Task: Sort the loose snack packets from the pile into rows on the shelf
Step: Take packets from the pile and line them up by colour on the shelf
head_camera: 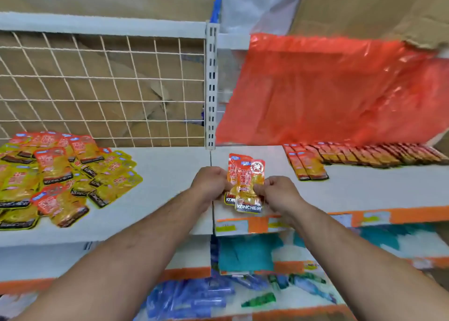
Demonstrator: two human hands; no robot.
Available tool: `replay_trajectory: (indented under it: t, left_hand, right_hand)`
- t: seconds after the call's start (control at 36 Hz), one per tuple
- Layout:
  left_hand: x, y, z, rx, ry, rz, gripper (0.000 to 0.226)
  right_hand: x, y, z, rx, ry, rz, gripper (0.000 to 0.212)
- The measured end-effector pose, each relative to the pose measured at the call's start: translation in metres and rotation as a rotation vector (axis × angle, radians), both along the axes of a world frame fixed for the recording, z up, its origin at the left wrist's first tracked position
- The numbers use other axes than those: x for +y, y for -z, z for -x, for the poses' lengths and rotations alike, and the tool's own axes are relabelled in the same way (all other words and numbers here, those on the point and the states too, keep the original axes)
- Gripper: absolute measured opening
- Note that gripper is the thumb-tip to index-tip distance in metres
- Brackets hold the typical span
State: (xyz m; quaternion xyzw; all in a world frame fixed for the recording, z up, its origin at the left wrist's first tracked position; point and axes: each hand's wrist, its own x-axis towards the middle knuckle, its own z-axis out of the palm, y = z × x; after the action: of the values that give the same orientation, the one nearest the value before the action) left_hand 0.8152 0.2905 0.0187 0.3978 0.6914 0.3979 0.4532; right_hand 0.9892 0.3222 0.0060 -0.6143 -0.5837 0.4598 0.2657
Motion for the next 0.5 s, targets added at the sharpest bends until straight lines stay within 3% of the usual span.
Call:
replay_trajectory:
  t: [0.11, 0.25, 0.5]
  left_hand:
    - [0.011, 0.008, -0.067, -0.001, -0.014, 0.0, 0.011]
    - [0.026, 0.01, -0.135, 0.004, -0.039, -0.014, 0.023]
    - [0.072, 0.015, -0.194, -0.003, -0.052, 0.0, 0.021]
  right_hand:
    - [0.0, -0.001, -0.075, -0.008, 0.026, 0.026, 0.038]
    - [0.007, -0.001, -0.149, -0.002, 0.088, 0.037, 0.035]
    - [0.045, 0.003, -0.21, -0.025, 0.115, 0.031, 0.033]
